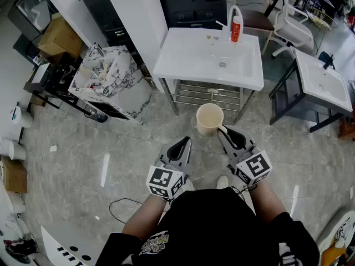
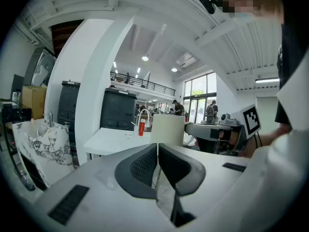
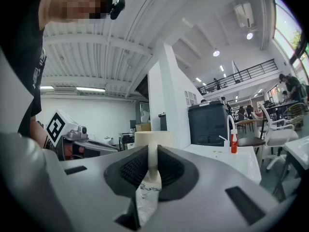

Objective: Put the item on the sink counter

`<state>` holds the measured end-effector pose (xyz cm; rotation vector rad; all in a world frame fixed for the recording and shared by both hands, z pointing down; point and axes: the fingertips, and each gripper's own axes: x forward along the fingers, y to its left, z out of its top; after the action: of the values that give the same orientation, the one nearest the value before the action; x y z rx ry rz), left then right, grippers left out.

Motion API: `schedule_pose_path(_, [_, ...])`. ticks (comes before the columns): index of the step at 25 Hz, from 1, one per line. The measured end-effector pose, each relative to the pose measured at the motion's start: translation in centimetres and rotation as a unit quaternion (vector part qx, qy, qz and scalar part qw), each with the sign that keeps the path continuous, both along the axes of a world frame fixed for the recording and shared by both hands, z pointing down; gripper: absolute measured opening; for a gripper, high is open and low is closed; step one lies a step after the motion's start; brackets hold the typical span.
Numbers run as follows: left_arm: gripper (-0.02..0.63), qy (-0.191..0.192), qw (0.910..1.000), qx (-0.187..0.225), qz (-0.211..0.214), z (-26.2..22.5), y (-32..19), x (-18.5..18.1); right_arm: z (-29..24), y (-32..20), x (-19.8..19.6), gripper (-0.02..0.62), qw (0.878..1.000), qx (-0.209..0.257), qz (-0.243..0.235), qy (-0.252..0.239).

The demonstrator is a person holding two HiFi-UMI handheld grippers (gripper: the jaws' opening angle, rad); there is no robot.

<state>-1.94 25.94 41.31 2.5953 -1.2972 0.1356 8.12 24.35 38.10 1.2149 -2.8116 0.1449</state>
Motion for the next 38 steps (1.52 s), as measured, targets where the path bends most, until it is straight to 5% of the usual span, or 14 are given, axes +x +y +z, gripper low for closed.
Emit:
schedule_pose_path(28, [0.021, 0.006, 0.9997, 0.004, 0.024, 1.0, 0.3, -9.7, 0.4, -0.9, -9.1, 0.092, 0.999, 0.018, 0.029, 0.01])
schedule_pose_path(38, [0.021, 0.012, 0.9996, 0.0, 0.027, 1.2, -2.3, -9.6, 0.2, -4.3, -9.1, 0.092, 0.999, 0.022, 0.033, 0.012])
